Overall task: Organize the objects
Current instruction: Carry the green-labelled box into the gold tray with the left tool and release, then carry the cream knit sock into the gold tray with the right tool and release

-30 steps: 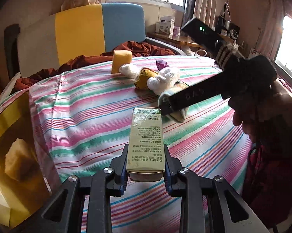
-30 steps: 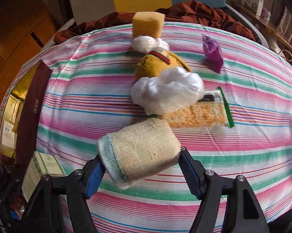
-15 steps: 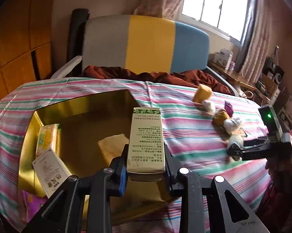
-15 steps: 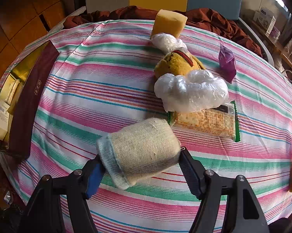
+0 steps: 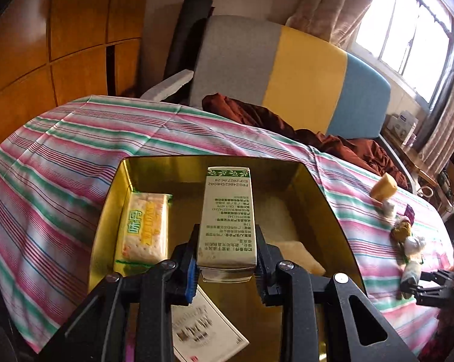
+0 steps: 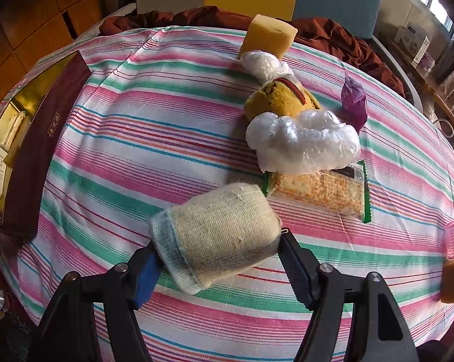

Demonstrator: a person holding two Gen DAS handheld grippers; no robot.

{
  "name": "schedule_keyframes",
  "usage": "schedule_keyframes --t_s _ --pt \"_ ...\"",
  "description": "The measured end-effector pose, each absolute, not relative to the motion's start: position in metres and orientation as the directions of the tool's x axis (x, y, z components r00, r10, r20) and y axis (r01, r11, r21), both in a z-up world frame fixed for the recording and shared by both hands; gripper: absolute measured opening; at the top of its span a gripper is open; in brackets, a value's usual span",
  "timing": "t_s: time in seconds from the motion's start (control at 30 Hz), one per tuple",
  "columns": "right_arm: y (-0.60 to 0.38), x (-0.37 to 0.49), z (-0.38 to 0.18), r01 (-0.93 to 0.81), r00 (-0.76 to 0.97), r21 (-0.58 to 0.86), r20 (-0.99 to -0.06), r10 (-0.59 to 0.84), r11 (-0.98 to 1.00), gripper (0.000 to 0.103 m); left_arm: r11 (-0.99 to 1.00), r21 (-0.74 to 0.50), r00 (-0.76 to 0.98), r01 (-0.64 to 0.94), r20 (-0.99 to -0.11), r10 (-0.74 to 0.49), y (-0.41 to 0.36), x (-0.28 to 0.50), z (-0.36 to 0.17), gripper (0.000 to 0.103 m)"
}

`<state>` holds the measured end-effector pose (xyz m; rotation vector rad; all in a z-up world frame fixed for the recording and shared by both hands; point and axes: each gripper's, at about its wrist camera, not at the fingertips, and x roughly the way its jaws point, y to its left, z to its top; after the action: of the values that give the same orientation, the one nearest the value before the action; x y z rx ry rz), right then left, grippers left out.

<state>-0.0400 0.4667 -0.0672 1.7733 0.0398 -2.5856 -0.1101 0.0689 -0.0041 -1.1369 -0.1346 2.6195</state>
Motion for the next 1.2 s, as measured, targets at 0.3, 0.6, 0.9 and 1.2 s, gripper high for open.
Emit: schedule_keyframes --t_s 0.3,0.6,0.9,1.2 --pt "0.467 -0.041 -0.068 0.023 -0.359 -0.023 -0.933 0.014 -0.999 0.073 -0.97 -0.19 -0.597 -0.15 -0.765 0.242 0.063 -0.153 -0.026 0.03" --pt "0.467 -0.04 -0.068 0.03 -0.36 -0.037 -0.933 0.024 -0.999 0.073 -0.979 -0.164 -0.587 -0.122 -0.784 0.204 0.055 -0.145 -0.039 0.038" --pt "0.467 -0.041 -0.07 0.038 -0.36 -0.054 -0.932 0.037 -0.998 0.073 -0.978 -0.139 -0.713 -0.155 -0.67 0.208 0.054 -0.088 0.007 0.057" --pt "0.46 -0.039 -0.069 0.047 -0.362 -0.063 -0.931 0.041 -0.997 0.073 -0.971 -0.124 -0.733 -0.206 -0.637 0.237 0.057 -0.051 0.024 0.065"
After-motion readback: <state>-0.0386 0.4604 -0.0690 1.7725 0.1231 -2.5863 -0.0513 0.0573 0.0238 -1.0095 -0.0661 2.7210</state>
